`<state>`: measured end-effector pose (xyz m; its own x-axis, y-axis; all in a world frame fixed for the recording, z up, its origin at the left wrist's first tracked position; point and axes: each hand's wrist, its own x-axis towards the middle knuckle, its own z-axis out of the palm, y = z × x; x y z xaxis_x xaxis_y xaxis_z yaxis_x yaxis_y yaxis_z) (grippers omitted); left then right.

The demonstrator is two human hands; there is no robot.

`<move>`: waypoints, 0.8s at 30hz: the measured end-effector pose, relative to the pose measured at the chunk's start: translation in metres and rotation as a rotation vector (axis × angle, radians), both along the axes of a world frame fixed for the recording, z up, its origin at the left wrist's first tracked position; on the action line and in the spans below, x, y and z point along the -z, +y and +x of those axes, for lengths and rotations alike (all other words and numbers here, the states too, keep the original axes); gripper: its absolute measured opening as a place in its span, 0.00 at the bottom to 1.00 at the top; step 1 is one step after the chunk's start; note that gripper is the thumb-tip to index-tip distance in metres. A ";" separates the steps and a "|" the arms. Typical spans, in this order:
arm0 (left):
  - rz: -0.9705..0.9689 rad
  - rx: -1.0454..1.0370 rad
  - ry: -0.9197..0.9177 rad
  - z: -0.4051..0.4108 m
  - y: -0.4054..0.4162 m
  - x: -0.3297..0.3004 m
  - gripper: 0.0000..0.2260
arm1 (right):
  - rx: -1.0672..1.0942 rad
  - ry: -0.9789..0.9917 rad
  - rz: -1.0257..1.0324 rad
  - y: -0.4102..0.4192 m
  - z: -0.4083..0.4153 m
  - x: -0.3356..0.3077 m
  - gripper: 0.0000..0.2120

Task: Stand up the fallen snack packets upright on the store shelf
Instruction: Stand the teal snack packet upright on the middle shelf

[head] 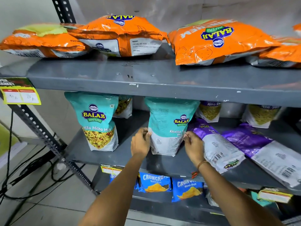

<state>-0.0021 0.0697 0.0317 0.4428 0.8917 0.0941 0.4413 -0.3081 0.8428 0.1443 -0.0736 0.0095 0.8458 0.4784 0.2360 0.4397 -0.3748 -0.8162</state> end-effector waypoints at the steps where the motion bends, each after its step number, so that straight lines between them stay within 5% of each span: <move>1: -0.014 0.008 0.001 0.001 -0.001 0.001 0.09 | 0.006 0.028 0.034 -0.001 0.000 0.000 0.06; 6: -0.050 -0.035 -0.027 -0.003 -0.004 0.006 0.07 | 0.044 0.046 0.225 -0.010 -0.030 -0.004 0.12; 13: 0.012 -0.118 -0.199 -0.029 -0.060 0.030 0.05 | -0.258 0.043 0.133 -0.019 -0.082 0.013 0.28; 17: 0.141 -0.052 -0.227 -0.025 -0.107 0.039 0.09 | -0.249 0.169 0.180 -0.022 -0.083 0.026 0.35; 21: 0.266 0.115 -0.216 -0.014 -0.117 0.031 0.06 | -0.235 0.186 0.195 -0.031 -0.067 0.025 0.32; 24: 0.166 0.015 -0.371 -0.008 -0.095 0.016 0.02 | -0.256 0.255 0.180 -0.032 -0.052 0.022 0.28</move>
